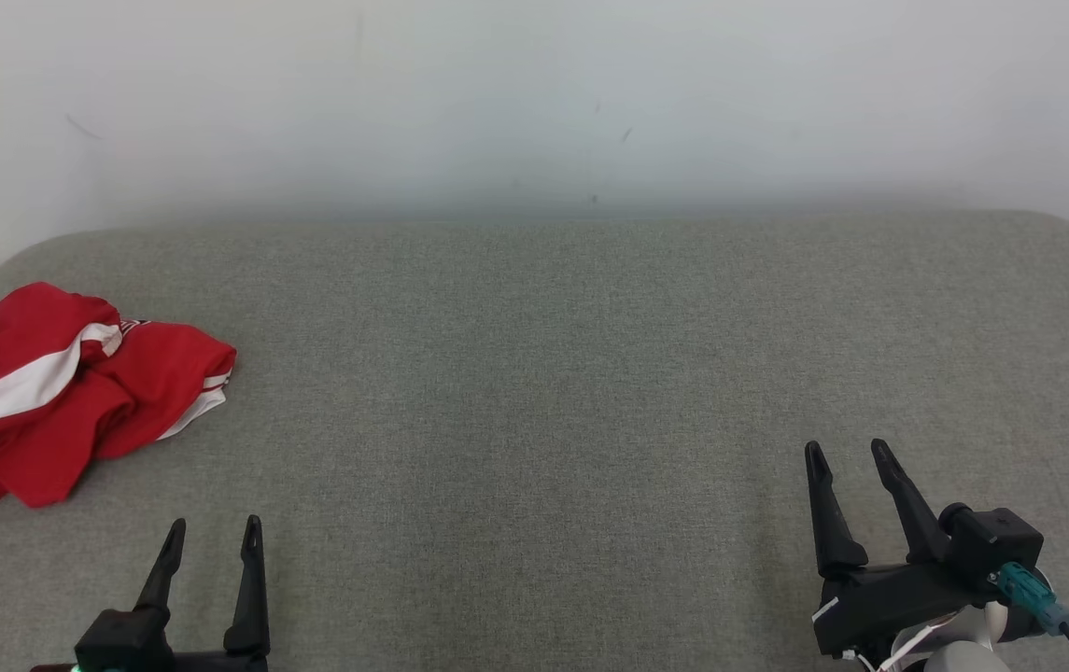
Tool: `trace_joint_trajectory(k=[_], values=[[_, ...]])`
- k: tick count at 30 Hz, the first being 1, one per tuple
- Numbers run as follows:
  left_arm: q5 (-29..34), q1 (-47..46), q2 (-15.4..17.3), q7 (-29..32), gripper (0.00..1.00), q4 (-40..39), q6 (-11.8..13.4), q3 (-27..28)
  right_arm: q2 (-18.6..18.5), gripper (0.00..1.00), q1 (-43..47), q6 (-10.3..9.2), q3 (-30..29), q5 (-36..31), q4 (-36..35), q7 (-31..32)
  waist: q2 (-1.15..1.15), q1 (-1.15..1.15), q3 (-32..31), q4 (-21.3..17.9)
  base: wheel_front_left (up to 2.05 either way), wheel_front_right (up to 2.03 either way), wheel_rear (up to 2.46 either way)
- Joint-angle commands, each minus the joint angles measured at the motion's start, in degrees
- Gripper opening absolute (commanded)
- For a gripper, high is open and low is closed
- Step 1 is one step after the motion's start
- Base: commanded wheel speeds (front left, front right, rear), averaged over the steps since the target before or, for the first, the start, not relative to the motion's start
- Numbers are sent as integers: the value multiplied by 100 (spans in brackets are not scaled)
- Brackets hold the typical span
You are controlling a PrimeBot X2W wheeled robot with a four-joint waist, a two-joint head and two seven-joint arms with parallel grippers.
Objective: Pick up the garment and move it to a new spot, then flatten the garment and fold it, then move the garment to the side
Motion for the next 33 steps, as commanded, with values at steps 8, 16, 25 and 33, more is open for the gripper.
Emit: trace_joint_trajectory(k=[8, 16, 25, 33], values=[[7, 50, 9, -44, 100, -30, 47, 38, 49, 100, -28, 4, -125, -147, 32, -25, 0, 0, -17, 14, 0, 0, 0], [-7, 66, 8, -44, 100, -24, 67, 41, 70, 100, -47, 4, -90, -182, 8, -25, 0, 0, -8, 78, 0, 0, 0], [-73, 107, 9, -37, 100, 28, 118, 53, 58, 100, -22, 4, 107, -151, -13, -25, 0, 0, -21, 562, 0, 0, 0], [-28, 244, 13, -36, 100, 51, 132, 222, 84, 100, -60, 4, 303, -104, -1, -25, 0, 0, -20, 1123, 0, 0, 0]])
